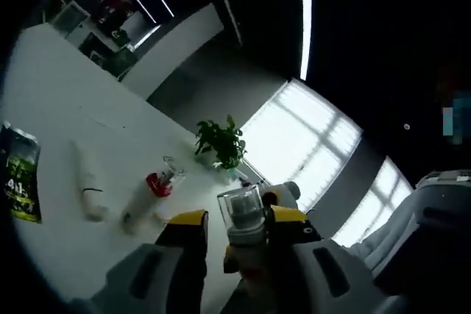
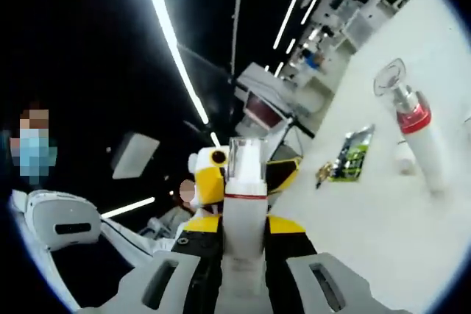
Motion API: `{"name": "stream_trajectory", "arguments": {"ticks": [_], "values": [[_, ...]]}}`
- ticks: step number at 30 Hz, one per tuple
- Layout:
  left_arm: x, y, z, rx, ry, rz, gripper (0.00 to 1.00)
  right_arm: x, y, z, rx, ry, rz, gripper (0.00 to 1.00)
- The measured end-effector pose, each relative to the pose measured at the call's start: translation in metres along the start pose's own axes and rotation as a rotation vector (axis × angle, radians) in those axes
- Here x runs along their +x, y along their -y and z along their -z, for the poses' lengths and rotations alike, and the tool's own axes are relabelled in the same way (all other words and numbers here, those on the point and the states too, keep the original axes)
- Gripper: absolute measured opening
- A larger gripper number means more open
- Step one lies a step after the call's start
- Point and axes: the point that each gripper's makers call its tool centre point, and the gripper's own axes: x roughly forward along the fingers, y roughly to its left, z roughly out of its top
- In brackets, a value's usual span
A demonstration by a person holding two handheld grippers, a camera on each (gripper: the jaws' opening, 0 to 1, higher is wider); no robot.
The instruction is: Arrange the skincare products in the storage area until every visible bottle or jar stands upright without overlapping.
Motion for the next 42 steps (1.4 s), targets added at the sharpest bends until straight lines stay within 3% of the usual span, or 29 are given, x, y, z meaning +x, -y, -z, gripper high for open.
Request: {"name": "stream_trajectory", "arguments": {"ticks": [3, 5, 9, 12, 14, 18, 21, 25, 30, 35, 42], "values": [[0.000, 0.004, 0.002, -0.025, -0.008, 0.025, 0.27, 0.001, -0.002, 0.003, 0.006, -0.014, -0.011, 0.13], [0.000, 0.011, 0.006, -0.032, -0.026, 0.061, 0.19, 0.002, 0.003, 0.006, 0.006, -0.024, 0.018, 0.13], [0.001, 0.006, 0.009, -0.016, -0.030, 0.024, 0.18, 0.003, 0.005, 0.007, -0.027, -0.026, 0.042, 0.14], [0.001, 0.000, 0.011, -0.015, -0.033, -0.022, 0.17, 0.005, 0.014, 0.007, -0.058, -0.024, 0.089, 0.14], [-0.001, -0.010, 0.011, 0.025, -0.030, -0.095, 0.17, 0.002, 0.030, 0.002, -0.109, -0.001, 0.181, 0.14], [0.000, -0.019, 0.012, -0.011, -0.009, -0.165, 0.17, 0.001, 0.040, -0.001, -0.145, -0.008, 0.259, 0.15], [-0.002, -0.030, 0.013, 0.028, -0.002, -0.243, 0.17, -0.002, 0.058, -0.006, -0.255, -0.012, 0.400, 0.16], [-0.002, -0.040, 0.013, 0.145, -0.025, -0.331, 0.17, -0.001, 0.069, -0.008, -0.434, -0.066, 0.535, 0.16], [-0.006, -0.054, 0.019, 0.186, -0.070, -0.410, 0.16, 0.002, 0.083, -0.002, -0.624, -0.160, 0.705, 0.15], [-0.008, -0.062, 0.022, 0.193, -0.081, -0.451, 0.16, 0.005, 0.090, -0.001, -0.744, -0.225, 0.784, 0.15], [-0.010, -0.069, 0.019, 0.220, -0.077, -0.490, 0.16, 0.005, 0.097, -0.002, -0.768, -0.245, 0.812, 0.16]]}}
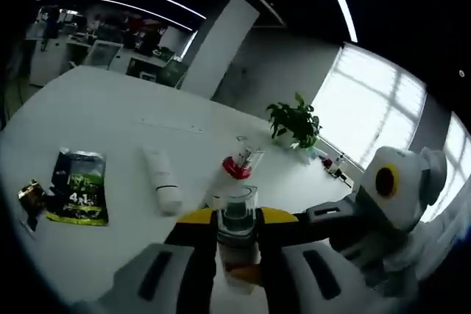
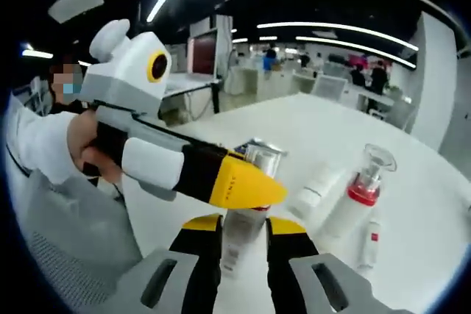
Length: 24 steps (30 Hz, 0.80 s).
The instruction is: Arrange the skincare products in the storage area until every visible bottle or jar stands upright without overlapping.
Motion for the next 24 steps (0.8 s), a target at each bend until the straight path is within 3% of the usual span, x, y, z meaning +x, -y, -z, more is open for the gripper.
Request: {"name": "stream_trajectory", "arguments": {"ticks": [4, 11, 16, 24], "values": [[0.001, 0.002, -0.003, 0.005, 0.015, 0.016, 0.16, -0.003, 0.008, 0.001, 0.028, 0.004, -0.004, 0.14], [-0.002, 0.014, -0.019, 0.099, 0.073, 0.118, 0.15, -0.017, 0.011, -0.010, 0.274, 0.104, -0.166, 0.11], [-0.005, 0.014, -0.024, 0.045, 0.073, 0.185, 0.15, -0.026, 0.013, -0.012, 0.313, 0.132, -0.243, 0.10], [-0.012, 0.027, -0.032, -0.068, 0.092, 0.295, 0.18, -0.041, -0.002, -0.027, 0.513, 0.194, -0.435, 0.10]]}}
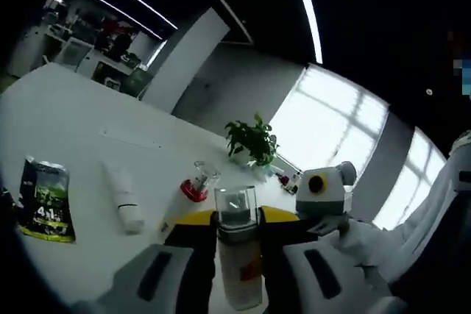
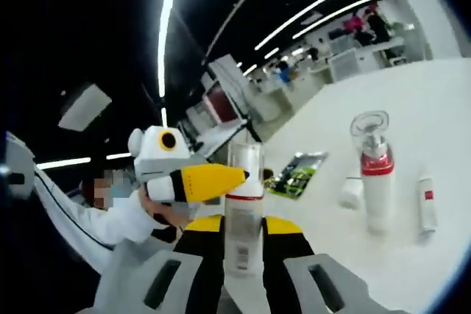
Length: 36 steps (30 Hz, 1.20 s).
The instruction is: Arrange the skincare products in the storage area until every visible bottle or jar stands upright without overlapping.
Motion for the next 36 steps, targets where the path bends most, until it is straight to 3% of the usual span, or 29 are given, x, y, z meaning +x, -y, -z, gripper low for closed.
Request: {"name": "stream_trajectory", "arguments": {"ticks": [4, 16, 22, 24, 27, 29, 32, 33, 36], "values": [[0.001, 0.013, 0.002, -0.049, -0.006, 0.055, 0.19, -0.003, -0.012, 0.002, 0.064, 0.000, -0.076, 0.10], [-0.001, 0.042, 0.010, -0.144, -0.040, 0.200, 0.19, -0.011, -0.038, 0.008, 0.130, -0.027, -0.231, 0.10], [0.003, 0.046, 0.016, -0.065, -0.046, 0.188, 0.18, -0.013, -0.035, 0.011, 0.092, -0.048, -0.205, 0.11], [0.007, 0.041, 0.021, 0.030, -0.042, 0.148, 0.18, -0.014, -0.024, 0.012, 0.040, -0.054, -0.147, 0.11], [0.014, 0.042, 0.031, 0.141, -0.047, 0.151, 0.18, -0.018, -0.012, 0.019, -0.034, -0.089, -0.100, 0.11], [0.019, 0.039, 0.041, 0.156, -0.071, 0.146, 0.18, -0.020, -0.005, 0.026, -0.063, -0.123, -0.076, 0.11], [0.025, 0.037, 0.049, 0.292, -0.087, 0.156, 0.18, -0.023, 0.004, 0.029, -0.099, -0.125, -0.051, 0.10], [0.026, 0.036, 0.050, 0.288, -0.088, 0.150, 0.18, -0.025, 0.010, 0.029, -0.148, -0.121, -0.034, 0.10], [0.032, 0.034, 0.046, 0.307, -0.069, 0.161, 0.18, -0.028, 0.013, 0.025, -0.160, -0.091, -0.021, 0.10]]}}
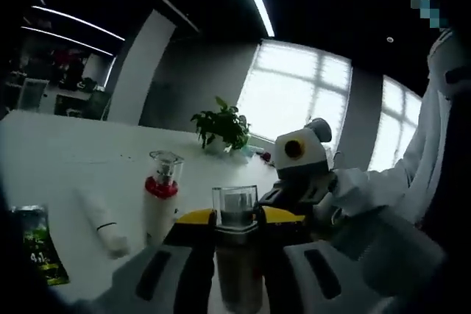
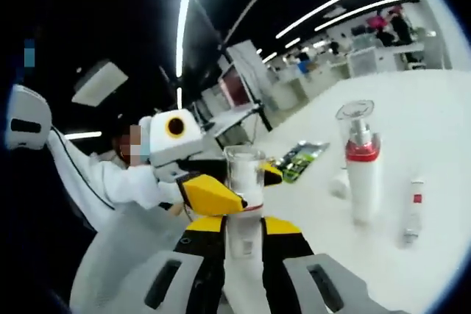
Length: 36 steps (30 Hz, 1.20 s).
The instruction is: Arrange the skincare products in the storage area until every visible bottle or jar stands upright without overlapping.
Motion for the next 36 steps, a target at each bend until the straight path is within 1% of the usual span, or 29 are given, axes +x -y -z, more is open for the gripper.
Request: {"name": "stream_trajectory", "arguments": {"ticks": [3, 5, 6, 7, 8, 9, 10, 11, 12, 13, 15, 16, 18, 19, 20, 22, 23, 24, 25, 26, 27, 28, 29, 30, 31, 32, 33, 34, 36], "values": [[0.006, -0.004, -0.001, 0.024, 0.013, 0.011, 0.18, -0.002, 0.008, -0.002, -0.024, -0.001, 0.025, 0.10], [0.010, -0.009, 0.003, 0.039, 0.011, 0.007, 0.18, -0.004, 0.014, 0.001, -0.026, -0.021, 0.049, 0.09], [0.011, -0.018, 0.008, 0.106, -0.017, -0.029, 0.18, -0.006, 0.016, 0.004, -0.031, -0.042, 0.050, 0.02], [0.011, -0.024, 0.011, 0.142, -0.028, -0.059, 0.18, -0.007, 0.016, 0.003, -0.043, -0.034, 0.052, 0.00], [0.013, -0.023, 0.014, 0.121, -0.025, -0.046, 0.18, -0.010, 0.029, -0.007, -0.089, 0.022, 0.113, 0.00], [0.014, -0.022, 0.014, 0.100, -0.017, -0.038, 0.18, -0.015, 0.036, -0.004, -0.043, 0.013, 0.157, 0.00], [0.015, -0.019, 0.015, 0.086, -0.009, -0.027, 0.18, -0.017, 0.039, 0.000, -0.024, -0.006, 0.167, 0.00], [0.017, -0.018, 0.017, 0.113, -0.013, -0.030, 0.18, -0.017, 0.043, 0.005, -0.012, -0.030, 0.177, 0.00], [0.018, -0.018, 0.019, 0.149, -0.019, -0.034, 0.18, -0.019, 0.045, 0.005, -0.017, -0.028, 0.190, 0.00], [0.020, -0.016, 0.023, 0.175, -0.038, -0.032, 0.18, -0.020, 0.046, 0.005, -0.021, -0.028, 0.198, 0.00], [0.022, -0.016, 0.023, 0.190, -0.036, -0.040, 0.18, -0.025, 0.049, 0.008, 0.000, -0.045, 0.219, 0.00], [0.023, -0.016, 0.023, 0.192, -0.034, -0.044, 0.18, -0.029, 0.051, 0.007, 0.004, -0.042, 0.232, 0.01], [0.024, -0.019, 0.020, 0.228, -0.022, -0.059, 0.18, -0.034, 0.053, 0.005, 0.016, -0.033, 0.253, 0.07], [0.025, -0.020, 0.018, 0.233, -0.015, -0.068, 0.18, -0.037, 0.056, -0.002, 0.033, 0.010, 0.286, 0.09], [0.025, -0.022, 0.015, 0.235, -0.001, -0.078, 0.18, -0.039, 0.055, -0.002, 0.032, 0.013, 0.290, 0.09], [0.027, -0.024, 0.014, 0.248, 0.010, -0.095, 0.18, -0.041, 0.052, -0.013, 0.054, 0.085, 0.308, 0.09], [0.028, -0.025, 0.013, 0.258, 0.016, -0.103, 0.18, -0.042, 0.052, -0.015, 0.054, 0.098, 0.321, 0.09], [0.030, -0.027, 0.013, 0.270, 0.015, -0.118, 0.18, -0.043, 0.053, -0.018, 0.072, 0.117, 0.343, 0.10], [0.030, -0.030, 0.012, 0.273, 0.023, -0.137, 0.18, -0.045, 0.054, -0.022, 0.079, 0.142, 0.367, 0.13], [0.031, -0.030, 0.013, 0.270, 0.023, -0.140, 0.18, -0.045, 0.052, -0.028, 0.115, 0.183, 0.386, 0.16], [0.032, -0.031, 0.014, 0.275, 0.024, -0.158, 0.18, -0.044, 0.051, -0.031, 0.159, 0.206, 0.405, 0.19], [0.032, -0.032, 0.015, 0.284, 0.025, -0.171, 0.18, -0.042, 0.051, -0.032, 0.186, 0.219, 0.427, 0.24], [0.033, -0.030, 0.017, 0.291, 0.022, -0.181, 0.18, -0.038, 0.046, -0.032, 0.164, 0.197, 0.431, 0.29], [0.034, -0.029, 0.018, 0.301, 0.024, -0.189, 0.18, -0.039, 0.049, -0.031, 0.138, 0.179, 0.489, 0.31], [0.034, -0.028, 0.018, 0.312, 0.028, -0.197, 0.18, -0.039, 0.049, -0.031, 0.118, 0.172, 0.526, 0.30], [0.035, -0.026, 0.017, 0.322, 0.034, -0.206, 0.18, -0.034, 0.045, -0.031, 0.090, 0.167, 0.539, 0.30], [0.035, -0.026, 0.017, 0.320, 0.036, -0.218, 0.18, -0.027, 0.039, -0.031, 0.108, 0.168, 0.528, 0.30], [0.036, -0.024, 0.015, 0.327, 0.045, -0.221, 0.18, -0.023, 0.035, -0.030, 0.100, 0.164, 0.524, 0.30], [0.037, -0.021, 0.015, 0.352, 0.046, -0.222, 0.18, -0.017, 0.034, -0.029, 0.099, 0.161, 0.534, 0.31]]}}
